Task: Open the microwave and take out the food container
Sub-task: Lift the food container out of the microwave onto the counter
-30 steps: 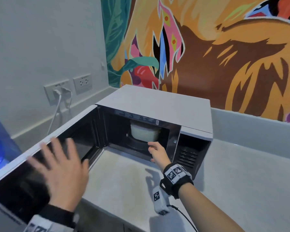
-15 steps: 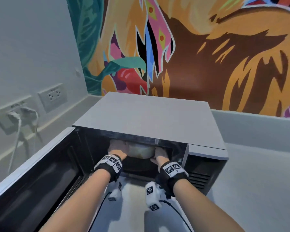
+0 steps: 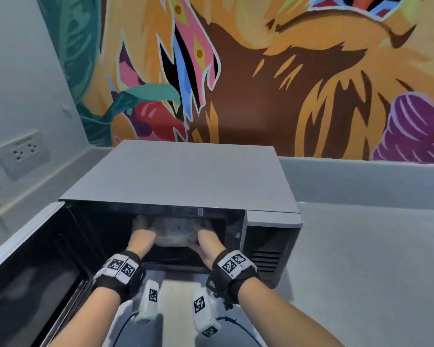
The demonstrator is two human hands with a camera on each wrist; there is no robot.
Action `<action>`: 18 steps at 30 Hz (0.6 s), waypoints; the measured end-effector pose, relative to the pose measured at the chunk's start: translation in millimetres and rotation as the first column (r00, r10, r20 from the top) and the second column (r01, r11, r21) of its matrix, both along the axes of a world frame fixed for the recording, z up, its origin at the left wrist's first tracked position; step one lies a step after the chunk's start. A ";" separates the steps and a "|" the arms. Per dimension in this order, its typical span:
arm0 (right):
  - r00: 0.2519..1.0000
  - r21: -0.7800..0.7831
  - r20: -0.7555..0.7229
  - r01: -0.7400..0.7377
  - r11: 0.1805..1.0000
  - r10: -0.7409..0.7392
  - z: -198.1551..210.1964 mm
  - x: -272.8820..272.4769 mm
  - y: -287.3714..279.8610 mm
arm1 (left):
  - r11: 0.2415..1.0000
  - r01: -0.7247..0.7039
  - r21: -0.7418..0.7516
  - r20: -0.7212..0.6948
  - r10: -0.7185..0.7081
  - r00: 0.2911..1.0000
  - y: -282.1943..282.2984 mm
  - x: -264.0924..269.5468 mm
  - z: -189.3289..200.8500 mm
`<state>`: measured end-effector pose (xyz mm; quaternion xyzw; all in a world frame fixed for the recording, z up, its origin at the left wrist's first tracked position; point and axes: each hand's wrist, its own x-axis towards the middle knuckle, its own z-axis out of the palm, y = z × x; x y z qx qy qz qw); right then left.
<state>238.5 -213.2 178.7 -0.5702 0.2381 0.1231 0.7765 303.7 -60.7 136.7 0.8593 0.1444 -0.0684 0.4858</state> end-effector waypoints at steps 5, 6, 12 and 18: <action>0.973 0.131 0.156 -0.191 0.973 0.170 -13.8 -54.9 -21.9 | 0.997 -0.072 0.026 0.240 0.064 0.969 -21.3 -89.1 19.1; 0.967 0.136 0.152 -0.227 0.965 0.206 -20.9 -70.8 -31.5 | 0.999 -0.039 0.025 0.241 0.032 0.970 -25.4 -112.1 17.1; 0.974 0.051 0.054 -0.225 0.973 0.222 -84.5 -180.2 -106.5 | 0.998 0.068 -0.016 0.039 -0.067 0.997 -96.9 -236.8 -3.9; 0.996 -0.082 0.020 0.089 0.993 -0.087 -103.5 -245.4 -225.3 | 0.951 0.299 -0.081 -0.040 -0.303 0.952 -215.8 -276.0 -52.2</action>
